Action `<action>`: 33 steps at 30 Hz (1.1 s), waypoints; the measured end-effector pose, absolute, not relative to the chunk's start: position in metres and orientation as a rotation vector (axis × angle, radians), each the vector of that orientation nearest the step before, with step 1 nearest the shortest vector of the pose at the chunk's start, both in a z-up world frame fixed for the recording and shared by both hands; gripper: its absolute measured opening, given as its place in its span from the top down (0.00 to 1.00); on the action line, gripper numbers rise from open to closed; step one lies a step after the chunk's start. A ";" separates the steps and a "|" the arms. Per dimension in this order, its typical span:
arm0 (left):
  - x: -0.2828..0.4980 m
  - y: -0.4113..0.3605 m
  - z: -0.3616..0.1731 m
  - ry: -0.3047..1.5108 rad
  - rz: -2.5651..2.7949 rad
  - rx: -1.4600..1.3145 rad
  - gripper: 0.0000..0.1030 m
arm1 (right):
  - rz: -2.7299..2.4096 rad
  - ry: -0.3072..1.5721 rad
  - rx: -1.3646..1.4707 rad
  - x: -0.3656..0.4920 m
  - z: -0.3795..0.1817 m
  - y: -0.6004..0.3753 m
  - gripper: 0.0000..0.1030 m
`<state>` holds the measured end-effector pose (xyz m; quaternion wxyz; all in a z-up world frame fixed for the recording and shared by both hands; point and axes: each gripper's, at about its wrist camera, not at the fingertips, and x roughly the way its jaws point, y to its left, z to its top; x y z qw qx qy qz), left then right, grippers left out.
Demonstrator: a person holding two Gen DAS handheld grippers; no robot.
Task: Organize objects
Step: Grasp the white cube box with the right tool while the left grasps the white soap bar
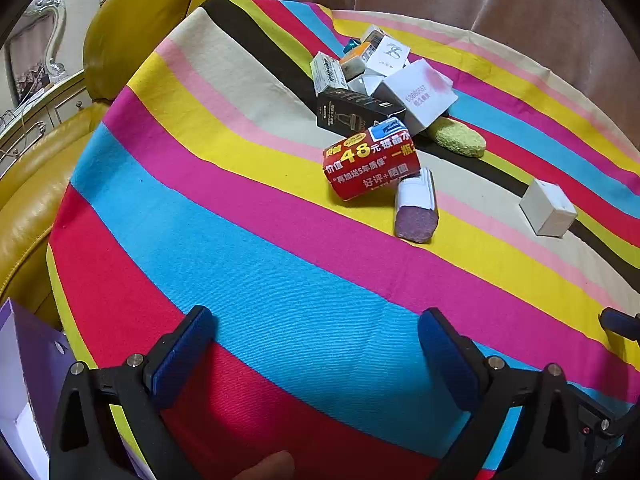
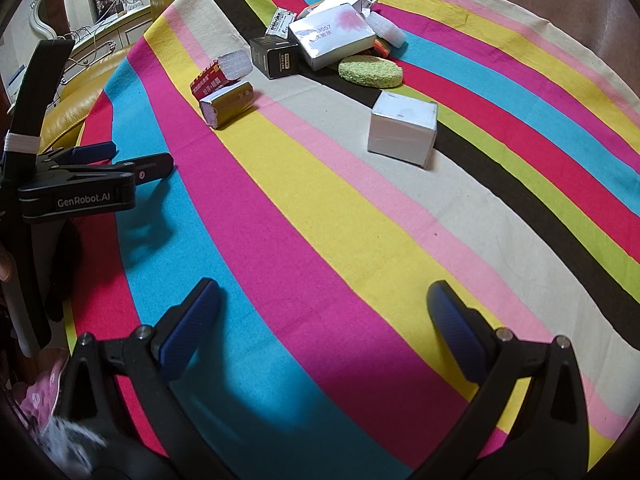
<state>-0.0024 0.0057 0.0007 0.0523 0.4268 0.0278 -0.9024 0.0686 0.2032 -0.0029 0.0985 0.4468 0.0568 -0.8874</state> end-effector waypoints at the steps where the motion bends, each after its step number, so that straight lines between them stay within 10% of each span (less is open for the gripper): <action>1: -0.003 0.006 0.001 0.084 -2.744 1.300 0.00 | -2.625 0.168 1.322 0.069 -0.003 0.203 0.00; 28: -0.016 0.007 0.003 0.029 -2.708 1.564 0.00 | -2.753 -0.056 1.571 -0.058 -0.005 0.230 0.00; 33: -0.036 0.023 0.006 0.031 -2.711 1.542 0.05 | -2.808 -0.029 1.486 -0.068 -0.003 0.230 0.32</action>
